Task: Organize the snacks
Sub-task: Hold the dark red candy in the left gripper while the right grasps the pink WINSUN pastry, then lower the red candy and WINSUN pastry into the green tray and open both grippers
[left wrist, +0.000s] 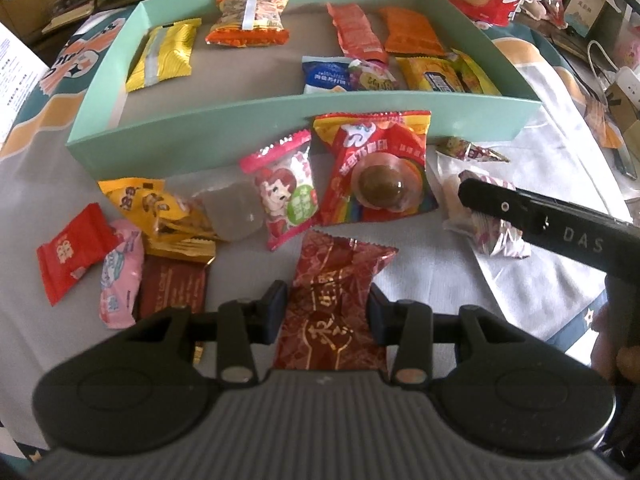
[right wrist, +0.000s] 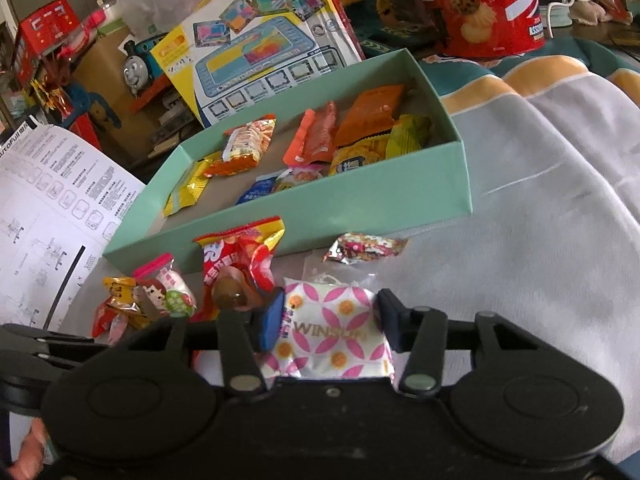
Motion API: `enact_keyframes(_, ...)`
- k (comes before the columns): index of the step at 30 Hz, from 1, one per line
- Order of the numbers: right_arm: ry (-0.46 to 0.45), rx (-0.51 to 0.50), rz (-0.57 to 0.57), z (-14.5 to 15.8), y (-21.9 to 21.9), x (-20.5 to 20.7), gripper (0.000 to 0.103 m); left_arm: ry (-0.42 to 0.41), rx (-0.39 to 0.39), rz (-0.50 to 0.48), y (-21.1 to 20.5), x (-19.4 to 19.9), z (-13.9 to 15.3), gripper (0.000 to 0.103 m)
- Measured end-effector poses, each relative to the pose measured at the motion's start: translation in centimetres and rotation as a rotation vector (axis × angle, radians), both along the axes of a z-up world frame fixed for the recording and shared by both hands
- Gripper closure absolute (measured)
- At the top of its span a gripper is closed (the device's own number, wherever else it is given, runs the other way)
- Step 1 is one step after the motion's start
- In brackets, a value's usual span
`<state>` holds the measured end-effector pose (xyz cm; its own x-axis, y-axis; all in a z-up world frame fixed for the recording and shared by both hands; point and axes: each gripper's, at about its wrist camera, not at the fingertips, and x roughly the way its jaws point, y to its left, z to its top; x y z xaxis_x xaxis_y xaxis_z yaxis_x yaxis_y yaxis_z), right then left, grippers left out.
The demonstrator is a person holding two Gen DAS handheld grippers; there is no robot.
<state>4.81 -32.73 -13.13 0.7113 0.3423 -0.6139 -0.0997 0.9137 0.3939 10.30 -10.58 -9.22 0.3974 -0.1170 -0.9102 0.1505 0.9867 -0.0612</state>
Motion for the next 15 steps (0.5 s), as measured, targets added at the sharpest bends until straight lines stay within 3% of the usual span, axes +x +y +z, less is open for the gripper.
enact_keyframes(15,0.062,0.012,-0.085,2.0,-1.9,-2.7,0.054,-0.061,-0.097,-0.004,1.4,-0.9,1.7,0.062)
